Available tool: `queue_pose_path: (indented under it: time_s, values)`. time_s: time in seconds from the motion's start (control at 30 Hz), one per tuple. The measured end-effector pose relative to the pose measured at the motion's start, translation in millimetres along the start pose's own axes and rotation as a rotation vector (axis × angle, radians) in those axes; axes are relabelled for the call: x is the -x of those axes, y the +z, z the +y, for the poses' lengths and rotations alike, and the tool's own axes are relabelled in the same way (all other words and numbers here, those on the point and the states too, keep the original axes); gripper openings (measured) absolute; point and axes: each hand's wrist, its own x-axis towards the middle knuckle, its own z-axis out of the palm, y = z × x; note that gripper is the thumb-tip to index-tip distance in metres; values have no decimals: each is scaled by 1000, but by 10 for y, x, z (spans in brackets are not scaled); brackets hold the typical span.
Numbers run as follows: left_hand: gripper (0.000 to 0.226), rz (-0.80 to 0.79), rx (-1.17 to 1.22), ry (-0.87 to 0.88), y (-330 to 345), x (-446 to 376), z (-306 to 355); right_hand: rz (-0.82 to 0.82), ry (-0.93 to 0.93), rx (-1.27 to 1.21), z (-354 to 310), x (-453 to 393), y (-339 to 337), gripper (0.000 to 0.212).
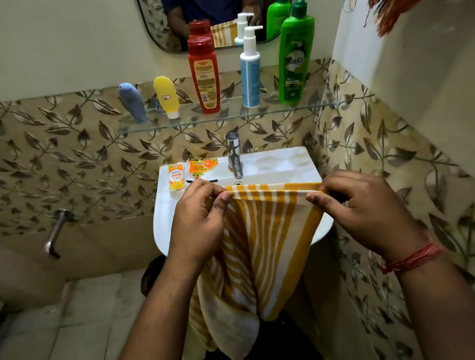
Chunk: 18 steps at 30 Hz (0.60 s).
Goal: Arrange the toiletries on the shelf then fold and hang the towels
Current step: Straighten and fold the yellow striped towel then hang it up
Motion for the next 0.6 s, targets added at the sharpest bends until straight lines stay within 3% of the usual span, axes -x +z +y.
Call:
queue_pose_path:
  time_s: [0.3, 0.4, 0.5, 0.6]
  values:
    - [6, -79, 110, -80, -31, 37, 48, 85, 258, -678, -115, 69, -61, 8]
    - [31, -14, 235, -154, -66, 33, 36, 96, 358, -786, -130, 53, -159, 7]
    - [55, 36, 334, -209, -91, 12, 93, 83, 477, -1062, -274, 20, -197, 7]
    - [57, 51, 467, -254, -88, -16, 249, -12, 476, -1340, -513, -10, -191, 18]
